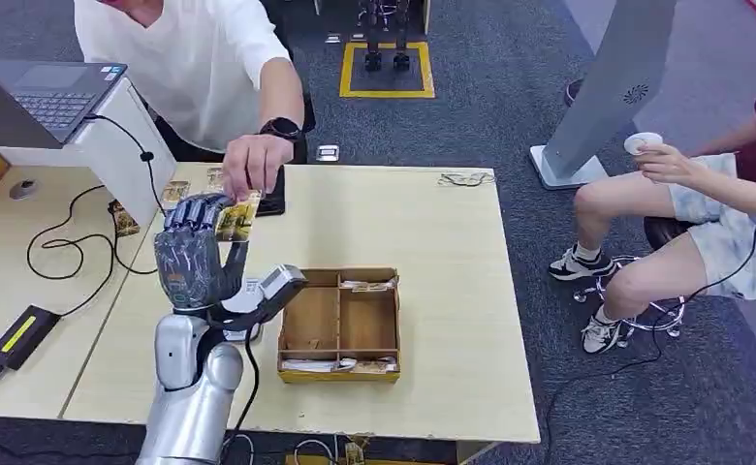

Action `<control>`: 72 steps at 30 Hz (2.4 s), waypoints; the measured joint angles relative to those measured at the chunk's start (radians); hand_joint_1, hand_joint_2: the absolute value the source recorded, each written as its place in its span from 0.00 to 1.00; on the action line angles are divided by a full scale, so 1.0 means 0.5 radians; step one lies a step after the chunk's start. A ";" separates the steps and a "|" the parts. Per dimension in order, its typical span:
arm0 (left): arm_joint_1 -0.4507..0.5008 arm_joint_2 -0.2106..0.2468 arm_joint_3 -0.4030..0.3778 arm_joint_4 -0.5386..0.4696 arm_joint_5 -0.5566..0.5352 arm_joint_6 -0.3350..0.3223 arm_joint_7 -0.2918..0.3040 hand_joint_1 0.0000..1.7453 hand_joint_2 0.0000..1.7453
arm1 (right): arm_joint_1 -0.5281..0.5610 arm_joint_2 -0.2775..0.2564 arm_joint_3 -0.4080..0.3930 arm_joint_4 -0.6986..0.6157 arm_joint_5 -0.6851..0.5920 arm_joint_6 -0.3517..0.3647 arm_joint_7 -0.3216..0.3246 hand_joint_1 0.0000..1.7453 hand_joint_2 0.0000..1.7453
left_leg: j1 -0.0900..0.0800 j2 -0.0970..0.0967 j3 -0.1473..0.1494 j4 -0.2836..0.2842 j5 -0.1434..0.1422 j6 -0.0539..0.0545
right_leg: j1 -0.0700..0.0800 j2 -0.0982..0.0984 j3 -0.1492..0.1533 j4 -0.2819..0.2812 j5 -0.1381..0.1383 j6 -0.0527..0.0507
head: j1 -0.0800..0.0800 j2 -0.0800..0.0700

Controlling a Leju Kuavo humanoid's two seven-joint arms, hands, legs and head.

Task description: Pass the card to the sensor for recognition and then transmit it.

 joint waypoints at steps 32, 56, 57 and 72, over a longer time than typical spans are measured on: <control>0.011 0.133 -0.113 0.103 -0.102 0.002 0.267 1.00 1.00 | 0.011 -0.008 0.053 -0.005 0.000 -0.008 0.002 0.00 0.00 | 0.000 0.000 0.000 0.000 0.000 0.000 | 0.000 0.000 0.000 0.000 0.000 0.000 | 0.000 0.000; 0.044 0.463 -0.316 0.590 -0.175 0.002 0.836 1.00 1.00 | 0.012 -0.017 0.055 -0.008 0.000 0.008 0.018 0.00 0.00 | 0.000 0.000 -0.001 0.000 0.000 0.000 | 0.000 0.000 -0.001 0.000 0.000 0.000 | -0.001 0.000; 0.046 0.468 -0.325 0.609 -0.179 0.002 0.845 1.00 1.00 | 0.013 -0.017 0.055 -0.010 0.000 0.008 0.019 0.00 0.00 | 0.000 0.000 -0.001 0.000 0.000 0.000 | 0.000 0.000 -0.001 0.000 0.000 0.000 | 0.000 0.000; 0.041 0.551 -0.477 0.813 -0.214 -0.277 0.913 1.00 1.00 | 0.020 -0.017 0.060 -0.037 0.000 0.020 0.037 0.00 0.00 | 0.000 0.000 0.000 0.000 0.000 0.000 | 0.000 -0.001 0.001 0.000 -0.001 0.001 | -0.001 0.000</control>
